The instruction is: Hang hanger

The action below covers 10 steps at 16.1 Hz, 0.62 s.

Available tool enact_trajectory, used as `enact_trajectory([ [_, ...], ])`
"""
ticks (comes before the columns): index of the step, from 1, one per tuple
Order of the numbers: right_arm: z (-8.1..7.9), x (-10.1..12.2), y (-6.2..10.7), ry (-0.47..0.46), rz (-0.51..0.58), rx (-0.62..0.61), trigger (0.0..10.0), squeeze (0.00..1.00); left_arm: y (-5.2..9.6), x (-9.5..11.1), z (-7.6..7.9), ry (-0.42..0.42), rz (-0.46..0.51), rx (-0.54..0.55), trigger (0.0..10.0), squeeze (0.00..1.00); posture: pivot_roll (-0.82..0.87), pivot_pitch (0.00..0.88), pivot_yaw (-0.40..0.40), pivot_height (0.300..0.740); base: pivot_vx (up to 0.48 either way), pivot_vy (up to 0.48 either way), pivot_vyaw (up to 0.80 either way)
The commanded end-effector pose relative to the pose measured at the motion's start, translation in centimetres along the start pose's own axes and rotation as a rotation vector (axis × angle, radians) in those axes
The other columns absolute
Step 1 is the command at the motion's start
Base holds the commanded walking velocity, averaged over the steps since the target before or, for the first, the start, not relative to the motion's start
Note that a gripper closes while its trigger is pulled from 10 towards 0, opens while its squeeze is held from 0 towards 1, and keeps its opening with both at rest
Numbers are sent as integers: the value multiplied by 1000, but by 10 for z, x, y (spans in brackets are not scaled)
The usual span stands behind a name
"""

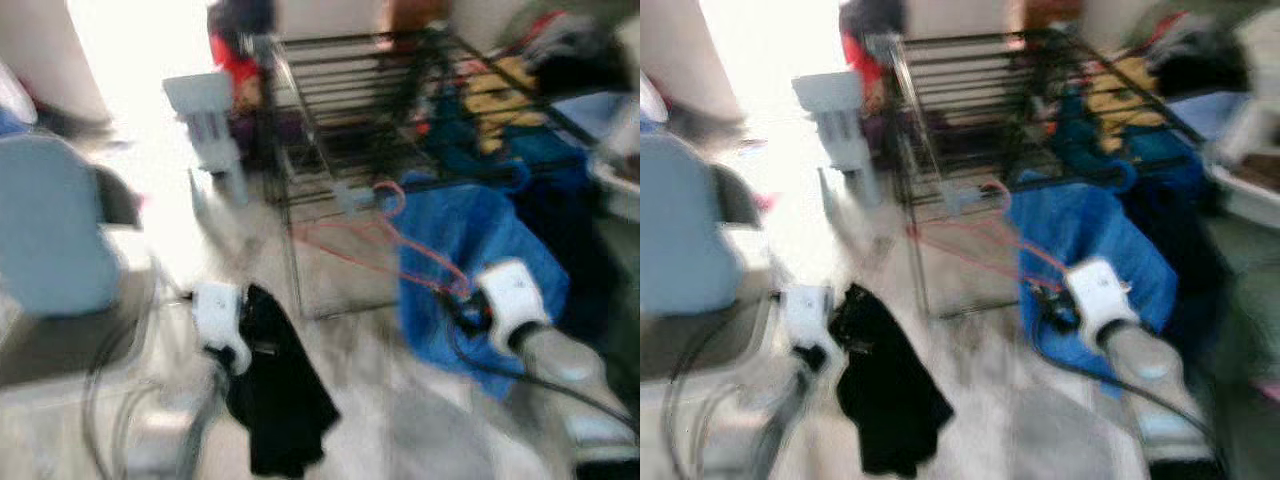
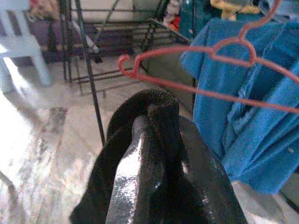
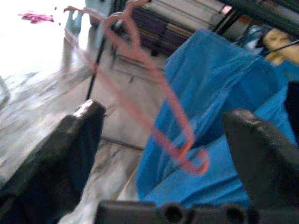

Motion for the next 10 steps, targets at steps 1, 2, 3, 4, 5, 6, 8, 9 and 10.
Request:
enact_trajectory([
  [1,4,8,-2,17,23,-13,10000,0,-1,9,0,-19,40,4,10000,0,-81,0,17,740,390,0,0],
  [2,3,9,-3,20,26,-15,10000,0,0,9,-2,-15,38,24,10000,0,-80,0,19,740,0,0,0],
  [3,3,9,-3,21,27,-16,10000,0,0,8,-3,-22,30,25,10000,0,-80,0,19,740,0,0,0],
  [4,4,9,-3,23,28,-16,10000,0,0,7,-3,-23,28,25,10000,0,-80,0,19,740,0,0,0],
  [5,5,9,-3,29,28,-18,10000,0,0,6,-2,-29,21,22,10000,0,-80,0,21,740,0,0,0],
  [6,7,10,-4,39,27,-14,10000,0,0,6,-2,-34,21,19,10000,0,-80,0,21,740,0,0,0],
  [8,13,10,-4,63,22,8,10000,0,0,7,-1,-38,25,17,10000,0,-81,0,23,740,0,0,0],
  [9,16,9,-4,77,12,36,10000,0,0,8,-1,-40,26,15,10000,0,-81,0,22,740,0,0,0],
  [10,20,7,-4,112,-3,74,10000,0,0,8,-1,-41,26,13,10000,0,-81,0,23,740,0,0,0],
])
Point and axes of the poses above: a point about 5 cm out from each wrist's last joint towards the gripper, its own y axis pointing back from the gripper into the wrist, its own x axis along the axis of the wrist's last joint, z = x × y, the point moved 1 cm from there along -y, pointing out of the wrist towards the gripper, and after that the axes turned 1 degree about y, right-handed, at the moved point
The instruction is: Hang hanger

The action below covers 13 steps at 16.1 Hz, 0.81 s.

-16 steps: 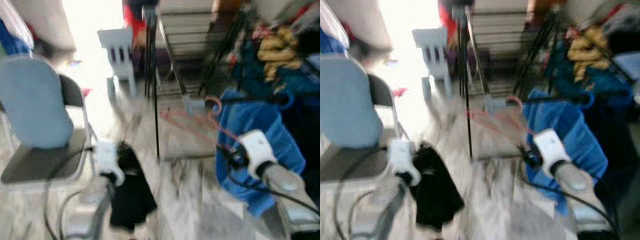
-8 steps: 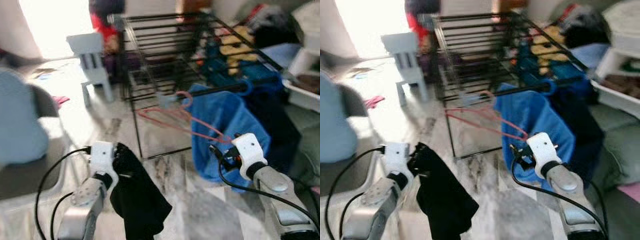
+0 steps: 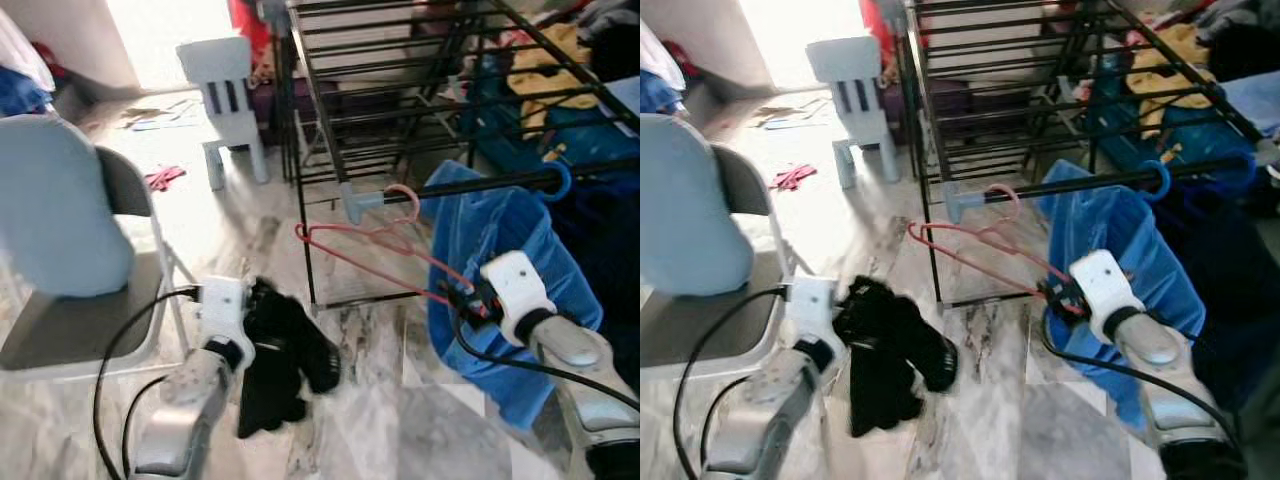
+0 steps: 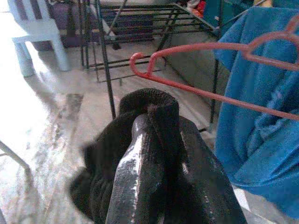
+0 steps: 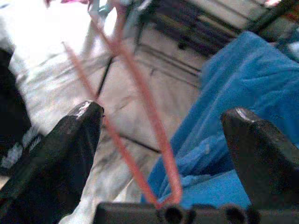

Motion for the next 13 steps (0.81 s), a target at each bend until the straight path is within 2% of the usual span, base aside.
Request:
enact_trajectory([
  [1,2,8,-4,34,28,39,10000,0,3,8,-9,-30,30,23,10000,0,-80,0,23,740,0,0,0],
  [4,7,6,-10,105,16,112,10000,0,3,8,-8,-32,24,20,10000,0,-74,0,28,740,0,0,0],
  [5,12,6,-16,125,14,130,10000,0,3,8,-8,-35,21,14,10000,0,-72,0,30,740,0,0,0],
  [9,29,14,-37,206,-13,114,10000,0,8,7,-8,-42,0,-8,10000,0,-40,0,27,740,0,0,0],
  [11,35,15,-42,214,-18,96,10000,0,11,7,-8,-45,-8,-12,10000,0,-29,0,28,740,0,0,0],
  [13,36,9,-45,181,-49,93,10000,0,15,6,-10,-51,-27,-22,10000,0,-12,0,36,740,0,0,0],
])
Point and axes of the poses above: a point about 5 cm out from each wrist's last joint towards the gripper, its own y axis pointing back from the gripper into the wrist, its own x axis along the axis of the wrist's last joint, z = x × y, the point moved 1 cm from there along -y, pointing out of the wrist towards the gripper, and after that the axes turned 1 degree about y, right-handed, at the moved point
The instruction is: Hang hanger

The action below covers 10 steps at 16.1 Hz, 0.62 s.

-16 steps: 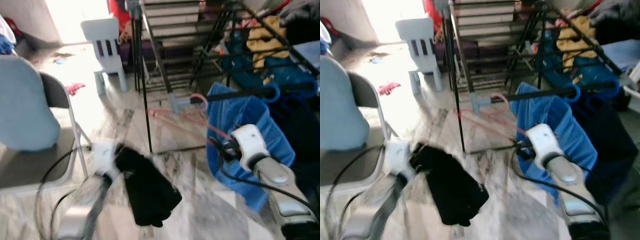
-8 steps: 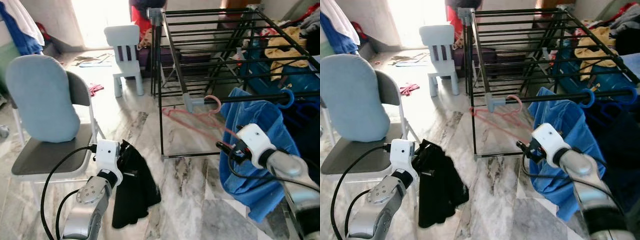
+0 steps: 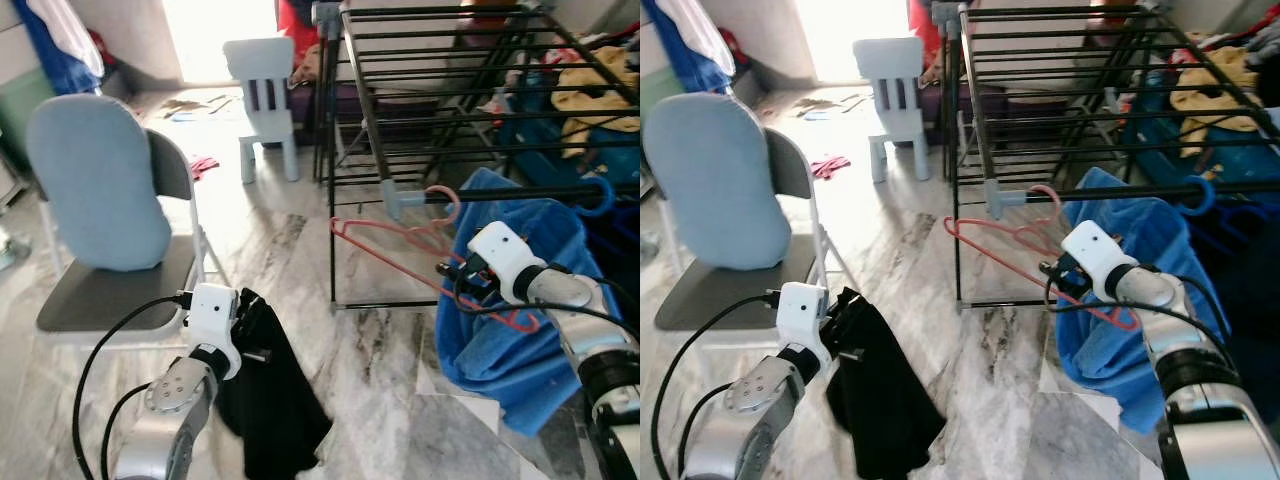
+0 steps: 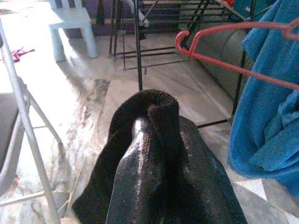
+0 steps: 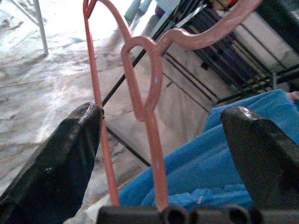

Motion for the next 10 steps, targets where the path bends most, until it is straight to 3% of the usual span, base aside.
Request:
enact_trajectory([
  [1,-3,-2,-4,-21,-15,10,10000,0,2,9,2,-19,22,-25,10000,0,4,0,42,740,0,0,0],
  [5,-9,-4,-12,-27,-52,22,10000,0,13,11,-3,-51,-13,-53,10000,0,56,0,57,740,0,0,0],
  [6,-7,-4,-12,20,-65,4,10000,0,15,11,-5,-55,-18,-51,10000,0,65,0,59,740,0,0,0],
  [10,11,10,-12,41,-30,-65,10000,0,17,16,-5,-53,-19,-56,10000,0,65,0,66,740,0,0,0],
])
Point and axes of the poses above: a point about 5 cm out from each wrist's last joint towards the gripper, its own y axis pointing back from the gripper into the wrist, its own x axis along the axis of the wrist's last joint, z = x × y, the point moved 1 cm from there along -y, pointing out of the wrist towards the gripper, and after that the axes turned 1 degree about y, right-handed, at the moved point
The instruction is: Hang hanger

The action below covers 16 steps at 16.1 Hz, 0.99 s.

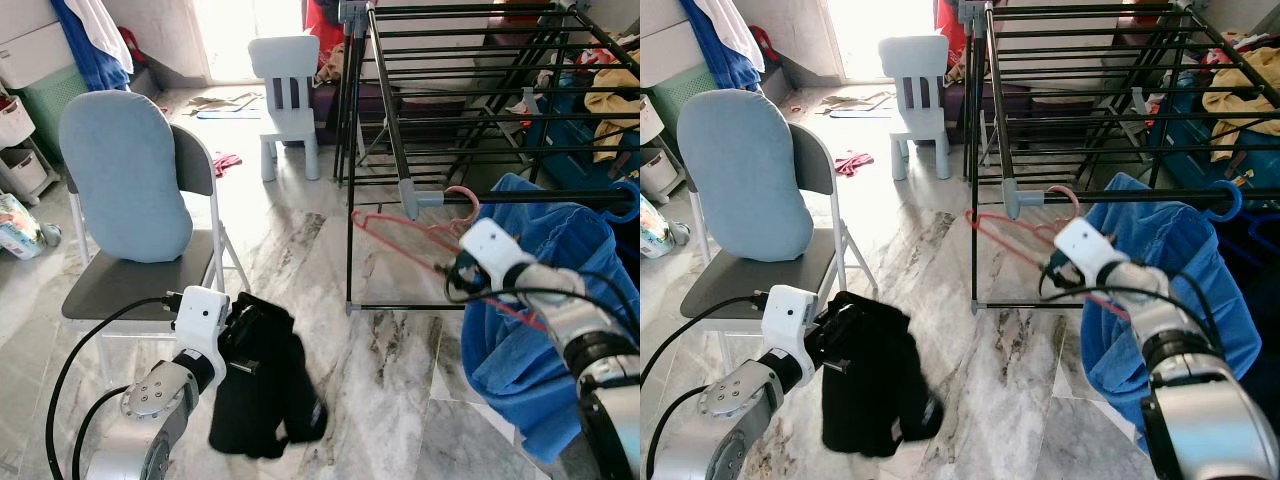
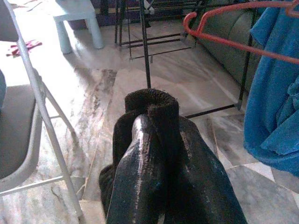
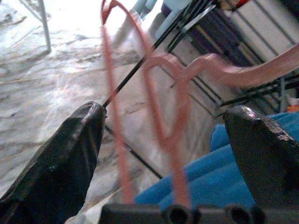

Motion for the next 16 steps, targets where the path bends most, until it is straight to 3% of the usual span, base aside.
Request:
enact_trajectory([
  [1,9,2,3,3,8,-30,10000,0,0,11,3,-15,39,-22,10000,0,59,0,67,740,0,0,0],
  [5,7,-5,11,-217,120,-182,10000,0,1,18,1,12,101,20,10000,0,7,0,73,740,0,0,0],
  [7,-11,-18,28,-402,161,-302,10000,0,7,21,-8,46,157,101,10000,0,-27,0,78,740,0,0,0],
  [8,-14,-19,32,-433,163,-316,10000,0,8,21,-9,50,163,108,10000,0,-27,0,78,740,0,0,0],
  [9,-33,-23,47,-520,166,-332,10000,0,9,21,-10,42,176,133,10000,0,-54,0,76,740,0,0,0],
  [11,-48,-28,61,-650,164,-396,10000,0,8,21,-10,60,190,143,10000,0,-68,0,69,740,0,0,0],
  [14,-60,-21,80,-700,157,-501,10000,0,5,21,-8,72,217,159,10000,0,-91,0,51,740,0,0,0],
  [16,-70,-7,84,-699,162,-465,10000,0,5,20,-9,77,226,179,10000,0,-95,0,46,740,0,0,0],
])
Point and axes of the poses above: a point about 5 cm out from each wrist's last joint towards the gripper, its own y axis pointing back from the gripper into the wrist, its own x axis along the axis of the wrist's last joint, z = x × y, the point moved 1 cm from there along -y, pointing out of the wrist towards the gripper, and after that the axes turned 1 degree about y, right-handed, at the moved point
